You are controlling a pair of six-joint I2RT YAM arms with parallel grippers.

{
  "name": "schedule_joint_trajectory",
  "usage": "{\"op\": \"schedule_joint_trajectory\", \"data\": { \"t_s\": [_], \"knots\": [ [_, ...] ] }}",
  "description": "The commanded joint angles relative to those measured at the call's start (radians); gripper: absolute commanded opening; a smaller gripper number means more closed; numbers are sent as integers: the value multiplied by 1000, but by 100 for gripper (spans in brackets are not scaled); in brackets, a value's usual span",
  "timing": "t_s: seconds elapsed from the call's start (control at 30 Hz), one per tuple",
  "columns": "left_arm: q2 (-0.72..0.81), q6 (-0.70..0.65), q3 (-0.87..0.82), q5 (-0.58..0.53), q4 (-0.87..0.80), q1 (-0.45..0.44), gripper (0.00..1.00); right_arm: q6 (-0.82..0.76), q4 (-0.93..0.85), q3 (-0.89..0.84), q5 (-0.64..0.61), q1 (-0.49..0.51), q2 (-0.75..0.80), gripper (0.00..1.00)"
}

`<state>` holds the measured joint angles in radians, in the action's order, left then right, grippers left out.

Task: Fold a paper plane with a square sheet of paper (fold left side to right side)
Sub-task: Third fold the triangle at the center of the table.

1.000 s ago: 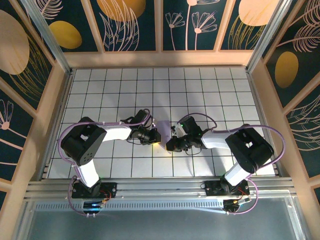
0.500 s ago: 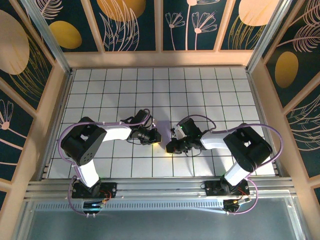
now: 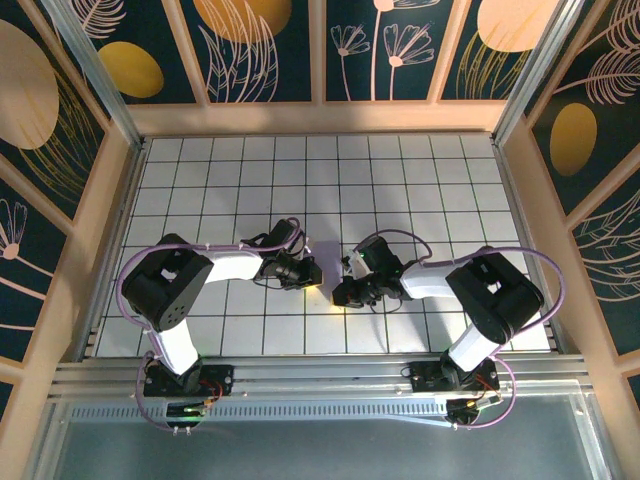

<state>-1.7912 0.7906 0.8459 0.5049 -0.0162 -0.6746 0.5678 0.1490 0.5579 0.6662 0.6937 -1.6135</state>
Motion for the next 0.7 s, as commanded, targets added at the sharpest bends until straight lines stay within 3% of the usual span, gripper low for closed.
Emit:
{"op": "schedule_joint_trajectory", "data": {
  "t_s": [0.0, 0.67],
  "knots": [
    [-37, 1, 12, -55, -56, -2, 14, -3, -35, -1, -33, 7, -4, 0],
    [-54, 6, 17, -80, -62, -1, 13, -33, -161, -45, -19, 18, 56, 0]
  ]
}}
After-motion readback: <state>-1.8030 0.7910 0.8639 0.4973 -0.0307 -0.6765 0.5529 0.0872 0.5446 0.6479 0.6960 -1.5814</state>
